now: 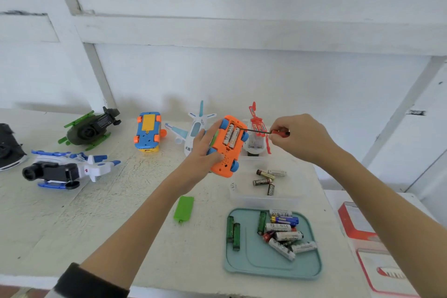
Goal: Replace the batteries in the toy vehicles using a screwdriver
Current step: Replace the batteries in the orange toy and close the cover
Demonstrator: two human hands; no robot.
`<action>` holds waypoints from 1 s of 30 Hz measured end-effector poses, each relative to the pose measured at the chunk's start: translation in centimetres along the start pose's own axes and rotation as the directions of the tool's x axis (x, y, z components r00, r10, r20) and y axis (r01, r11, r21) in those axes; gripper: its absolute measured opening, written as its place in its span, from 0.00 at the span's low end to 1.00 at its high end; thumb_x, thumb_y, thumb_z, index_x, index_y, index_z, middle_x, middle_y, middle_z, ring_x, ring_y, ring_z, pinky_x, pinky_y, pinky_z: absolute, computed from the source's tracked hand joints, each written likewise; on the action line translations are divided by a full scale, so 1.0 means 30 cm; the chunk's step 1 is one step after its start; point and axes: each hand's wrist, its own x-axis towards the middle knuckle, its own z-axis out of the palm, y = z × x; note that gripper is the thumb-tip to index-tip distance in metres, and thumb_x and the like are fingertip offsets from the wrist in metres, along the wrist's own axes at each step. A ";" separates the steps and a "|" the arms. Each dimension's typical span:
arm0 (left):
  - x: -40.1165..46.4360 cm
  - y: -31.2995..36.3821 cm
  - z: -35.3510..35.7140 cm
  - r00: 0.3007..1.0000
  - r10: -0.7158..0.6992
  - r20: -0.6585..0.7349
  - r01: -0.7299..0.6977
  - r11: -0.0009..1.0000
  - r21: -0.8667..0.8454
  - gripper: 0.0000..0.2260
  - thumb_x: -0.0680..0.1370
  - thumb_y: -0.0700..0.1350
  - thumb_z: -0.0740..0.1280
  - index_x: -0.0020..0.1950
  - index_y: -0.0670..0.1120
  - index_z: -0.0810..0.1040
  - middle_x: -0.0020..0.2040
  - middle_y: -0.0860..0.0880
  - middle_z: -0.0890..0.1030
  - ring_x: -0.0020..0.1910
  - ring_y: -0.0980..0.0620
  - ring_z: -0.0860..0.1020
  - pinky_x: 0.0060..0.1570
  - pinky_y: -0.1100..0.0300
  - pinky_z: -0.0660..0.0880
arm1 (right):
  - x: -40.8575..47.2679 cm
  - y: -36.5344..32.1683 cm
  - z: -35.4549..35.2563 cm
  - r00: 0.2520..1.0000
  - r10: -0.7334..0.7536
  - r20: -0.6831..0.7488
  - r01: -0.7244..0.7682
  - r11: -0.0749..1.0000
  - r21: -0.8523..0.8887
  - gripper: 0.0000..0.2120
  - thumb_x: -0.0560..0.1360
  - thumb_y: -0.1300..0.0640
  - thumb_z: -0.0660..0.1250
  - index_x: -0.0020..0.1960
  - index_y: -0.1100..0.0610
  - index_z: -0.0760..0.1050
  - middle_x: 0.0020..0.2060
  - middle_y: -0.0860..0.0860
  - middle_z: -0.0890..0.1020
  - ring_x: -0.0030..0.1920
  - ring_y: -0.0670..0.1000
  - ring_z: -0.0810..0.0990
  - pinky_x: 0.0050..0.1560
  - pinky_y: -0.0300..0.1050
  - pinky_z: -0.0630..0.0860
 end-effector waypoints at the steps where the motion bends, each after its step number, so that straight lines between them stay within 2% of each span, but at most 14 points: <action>1: 0.004 0.000 0.014 1.000 0.010 0.007 -0.010 1.000 0.017 0.35 0.77 0.35 0.61 0.61 0.78 0.62 0.61 0.67 0.62 0.69 0.46 0.68 0.52 0.56 0.80 | -0.002 0.016 -0.005 1.000 0.001 0.002 -0.001 1.000 -0.002 0.06 0.73 0.55 0.64 0.44 0.55 0.79 0.37 0.48 0.79 0.42 0.51 0.75 0.39 0.42 0.68; 3: 0.011 0.005 0.040 1.000 0.016 0.019 -0.016 0.999 0.041 0.34 0.72 0.40 0.61 0.59 0.82 0.62 0.64 0.64 0.62 0.69 0.46 0.68 0.58 0.49 0.78 | -0.007 0.044 -0.013 1.000 0.004 0.004 -0.004 1.000 -0.004 0.06 0.72 0.55 0.64 0.44 0.55 0.79 0.37 0.49 0.80 0.42 0.52 0.75 0.40 0.43 0.69; 6: 0.020 0.012 0.070 1.000 0.015 0.013 -0.016 0.997 0.074 0.34 0.70 0.43 0.61 0.59 0.83 0.62 0.69 0.54 0.61 0.69 0.46 0.67 0.62 0.44 0.76 | -0.018 0.078 -0.025 1.000 0.006 -0.003 -0.006 1.000 0.026 0.06 0.72 0.56 0.64 0.44 0.55 0.80 0.36 0.49 0.80 0.41 0.52 0.76 0.40 0.43 0.70; 8: 0.026 0.016 0.090 0.999 0.027 0.026 -0.029 0.996 0.086 0.33 0.70 0.43 0.61 0.62 0.81 0.62 0.71 0.54 0.60 0.70 0.46 0.67 0.63 0.45 0.74 | -0.027 0.098 -0.035 1.000 0.006 -0.011 -0.005 0.999 0.041 0.06 0.72 0.55 0.65 0.43 0.55 0.80 0.35 0.49 0.80 0.40 0.52 0.76 0.39 0.43 0.70; 11: 0.034 0.028 0.117 0.997 0.046 0.056 -0.053 0.991 0.123 0.32 0.70 0.42 0.60 0.65 0.74 0.60 0.67 0.51 0.63 0.66 0.45 0.70 0.59 0.52 0.77 | -0.037 0.121 -0.054 1.000 -0.007 -0.010 0.007 1.000 -0.012 0.06 0.72 0.55 0.64 0.43 0.53 0.80 0.35 0.48 0.80 0.40 0.51 0.76 0.39 0.43 0.70; 13: 0.043 0.027 0.128 0.996 0.048 0.081 -0.059 0.989 0.136 0.32 0.71 0.42 0.61 0.65 0.74 0.60 0.69 0.51 0.62 0.67 0.45 0.70 0.62 0.49 0.76 | -0.040 0.135 -0.067 1.000 -0.014 -0.007 0.014 0.999 -0.042 0.06 0.72 0.54 0.64 0.42 0.53 0.80 0.35 0.48 0.80 0.41 0.51 0.76 0.39 0.42 0.70; 16: 0.057 0.025 0.126 0.993 0.035 0.109 -0.055 0.982 0.180 0.34 0.75 0.39 0.63 0.64 0.78 0.61 0.75 0.55 0.54 0.74 0.50 0.61 0.68 0.47 0.70 | -0.038 0.158 -0.089 1.000 -0.002 0.000 0.002 1.000 -0.018 0.06 0.71 0.55 0.65 0.41 0.54 0.80 0.34 0.48 0.80 0.41 0.51 0.76 0.40 0.42 0.70; 17: 0.061 0.026 0.121 0.993 0.027 0.114 -0.053 0.972 0.229 0.35 0.77 0.36 0.62 0.64 0.77 0.60 0.77 0.56 0.50 0.75 0.53 0.58 0.68 0.50 0.69 | -0.035 0.167 -0.096 1.000 0.000 0.013 0.000 1.000 -0.007 0.06 0.70 0.56 0.65 0.40 0.54 0.80 0.33 0.48 0.79 0.40 0.51 0.75 0.40 0.42 0.70; 19: 0.071 0.034 0.111 0.990 0.019 0.137 -0.063 0.944 0.324 0.36 0.78 0.31 0.61 0.67 0.73 0.60 0.77 0.57 0.46 0.72 0.54 0.59 0.62 0.55 0.73 | -0.028 0.185 -0.106 0.999 -0.001 0.054 0.001 1.000 0.003 0.05 0.69 0.56 0.66 0.39 0.55 0.81 0.31 0.47 0.78 0.37 0.51 0.74 0.40 0.42 0.71; 23: 0.097 0.049 0.112 0.982 0.019 0.190 -0.095 0.910 0.404 0.35 0.77 0.30 0.61 0.68 0.70 0.61 0.77 0.57 0.45 0.68 0.54 0.61 0.55 0.61 0.75 | -0.019 0.220 -0.108 0.994 0.012 0.107 -0.014 1.000 0.019 0.05 0.69 0.57 0.66 0.38 0.55 0.81 0.28 0.47 0.77 0.33 0.48 0.71 0.39 0.42 0.71; 30: 0.141 0.046 0.129 0.984 0.028 0.178 -0.106 0.887 0.449 0.36 0.78 0.32 0.61 0.69 0.71 0.58 0.78 0.56 0.44 0.68 0.55 0.60 0.58 0.59 0.72 | -0.021 0.226 -0.087 0.988 -0.005 0.152 0.001 1.000 0.026 0.05 0.69 0.56 0.67 0.38 0.53 0.81 0.28 0.44 0.77 0.34 0.46 0.72 0.40 0.42 0.72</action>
